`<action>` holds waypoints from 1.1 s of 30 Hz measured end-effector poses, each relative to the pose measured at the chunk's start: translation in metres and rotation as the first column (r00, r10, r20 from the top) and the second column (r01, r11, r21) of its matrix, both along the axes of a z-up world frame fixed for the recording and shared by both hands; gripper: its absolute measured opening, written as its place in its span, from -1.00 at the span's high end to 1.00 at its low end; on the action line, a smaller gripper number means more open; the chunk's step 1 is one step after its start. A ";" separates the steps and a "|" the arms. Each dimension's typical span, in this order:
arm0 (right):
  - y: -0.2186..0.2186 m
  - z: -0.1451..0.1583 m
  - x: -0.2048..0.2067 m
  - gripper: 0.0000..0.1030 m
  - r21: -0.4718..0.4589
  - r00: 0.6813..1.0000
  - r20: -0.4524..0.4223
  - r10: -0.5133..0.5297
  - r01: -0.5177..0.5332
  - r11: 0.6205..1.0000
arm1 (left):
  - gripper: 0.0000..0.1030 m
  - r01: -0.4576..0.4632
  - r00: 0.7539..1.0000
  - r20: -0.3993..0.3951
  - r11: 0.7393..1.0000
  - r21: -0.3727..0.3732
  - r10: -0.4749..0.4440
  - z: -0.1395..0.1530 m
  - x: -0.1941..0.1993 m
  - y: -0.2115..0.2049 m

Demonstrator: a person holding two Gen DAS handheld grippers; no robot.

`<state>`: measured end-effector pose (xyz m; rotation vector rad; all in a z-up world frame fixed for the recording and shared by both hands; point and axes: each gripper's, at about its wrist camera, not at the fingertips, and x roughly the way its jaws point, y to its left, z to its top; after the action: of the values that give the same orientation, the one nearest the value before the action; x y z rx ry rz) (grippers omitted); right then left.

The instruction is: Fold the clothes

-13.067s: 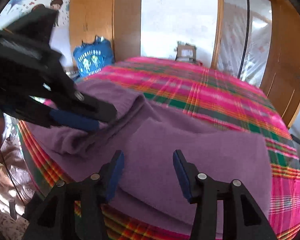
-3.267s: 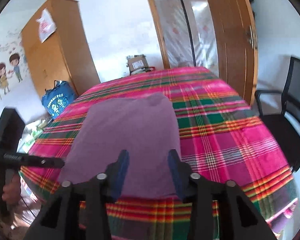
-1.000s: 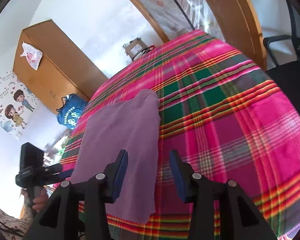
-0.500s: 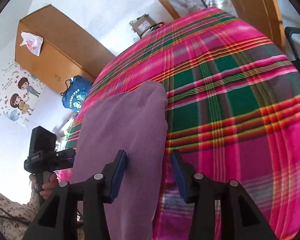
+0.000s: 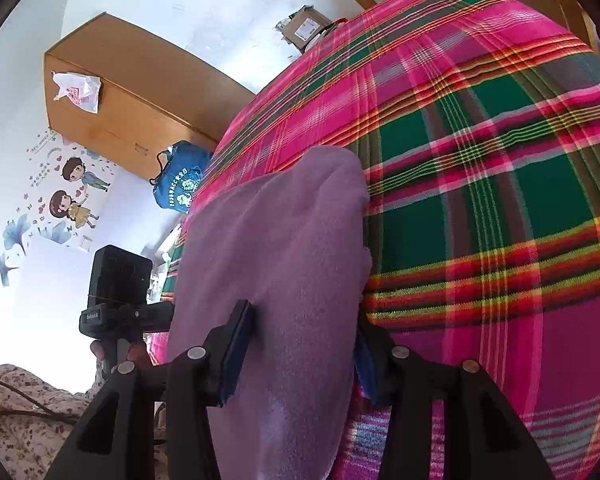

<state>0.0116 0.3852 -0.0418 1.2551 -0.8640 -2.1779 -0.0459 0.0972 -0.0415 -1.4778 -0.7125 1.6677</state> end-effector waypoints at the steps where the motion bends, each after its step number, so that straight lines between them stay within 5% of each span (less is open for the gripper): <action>1: 0.000 0.000 0.000 0.06 0.001 1.000 0.002 0.003 -0.003 1.000 | -0.24 0.002 1.000 0.002 1.000 0.001 -0.002 0.000 -0.001 0.001; 22: -0.007 0.005 0.009 0.07 0.000 0.999 0.025 -0.027 0.027 1.000 | -0.24 -0.012 1.000 -0.003 1.000 -0.004 0.012 0.002 0.005 0.002; 29: -0.022 0.013 0.012 0.43 0.087 0.999 0.023 -0.047 0.045 0.995 | 0.04 -0.023 1.000 -0.010 1.000 -0.017 0.023 0.004 0.004 -0.002; 33: -0.031 0.021 0.013 0.47 0.139 0.998 0.015 -0.066 0.064 0.988 | 0.12 -0.020 0.999 -0.034 0.999 -0.025 0.019 0.009 0.005 -0.001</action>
<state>0.0247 0.3543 -0.0211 1.3327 -0.7831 -2.3151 -0.0411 0.0958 -0.0330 -1.4618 -0.6921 1.7186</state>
